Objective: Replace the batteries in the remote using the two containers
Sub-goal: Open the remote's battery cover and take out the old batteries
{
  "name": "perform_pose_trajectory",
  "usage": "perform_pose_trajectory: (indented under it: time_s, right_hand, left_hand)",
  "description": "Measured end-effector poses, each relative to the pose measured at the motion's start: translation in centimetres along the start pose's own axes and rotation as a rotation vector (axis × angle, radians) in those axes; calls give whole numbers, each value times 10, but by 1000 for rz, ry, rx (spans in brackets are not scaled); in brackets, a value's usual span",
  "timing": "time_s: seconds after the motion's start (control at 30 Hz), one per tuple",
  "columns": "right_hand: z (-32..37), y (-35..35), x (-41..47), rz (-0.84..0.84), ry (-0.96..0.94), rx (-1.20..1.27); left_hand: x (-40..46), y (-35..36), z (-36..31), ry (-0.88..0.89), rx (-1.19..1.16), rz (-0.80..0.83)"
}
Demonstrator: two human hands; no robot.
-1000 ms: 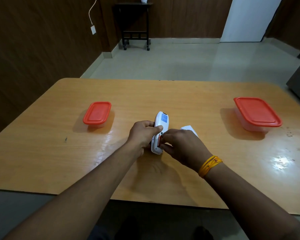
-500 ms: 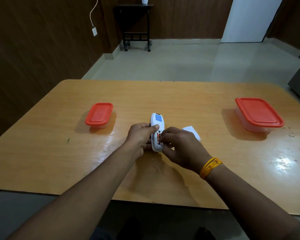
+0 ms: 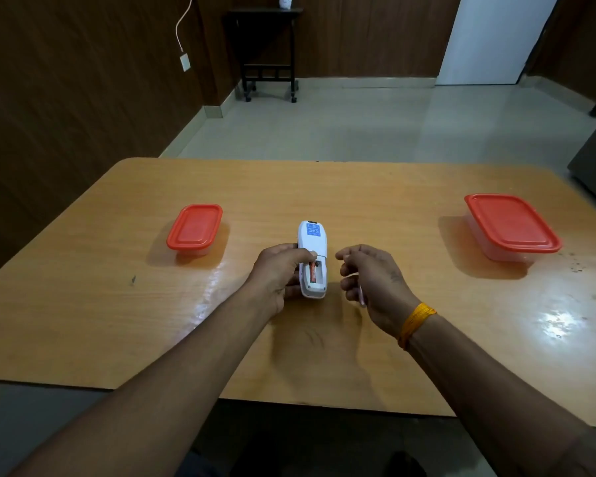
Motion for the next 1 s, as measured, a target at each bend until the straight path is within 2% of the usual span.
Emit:
perform_pose_trajectory:
  time_s: [0.1, 0.17, 0.33, 0.57, 0.77, 0.87, 0.97, 1.0]
  right_hand:
    - [-16, 4, 3, 18, 117, -81]
    - [-18, 9, 4, 48, 127, -165]
    - [-9, 16, 5, 86, -3, -182]
    - [-6, 20, 10, 34, -114, -337]
    - [-14, 19, 14, 10, -88, -313]
    - [-13, 19, 15, 15, -84, -265]
    - [-11, 14, 19, 9, -84, -266]
    - [-13, 12, 20, 8, -80, -274]
  left_hand:
    - [-3, 4, 1, -17, -22, -4]
    - [-6, 6, 3, -36, -27, -2]
    - [-13, 10, 8, -88, -33, -42]
    - [-23, 12, -3, -52, 7, -167]
    - [-22, 11, -10, -37, 67, -121]
    - [-20, 11, -20, 106, 302, -102]
    - [-26, 10, -38, 304, 793, -211]
    - [-28, 11, -42, 366, 892, -240]
Point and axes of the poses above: each hand's wrist, its own x-axis towards the middle knuckle, its own y-axis out of the palm, z = x × y, the point moved 8 cm from there along x, towards the middle knuckle, and after that the axes turned 12 degrees about z, right-handed, at the moved point
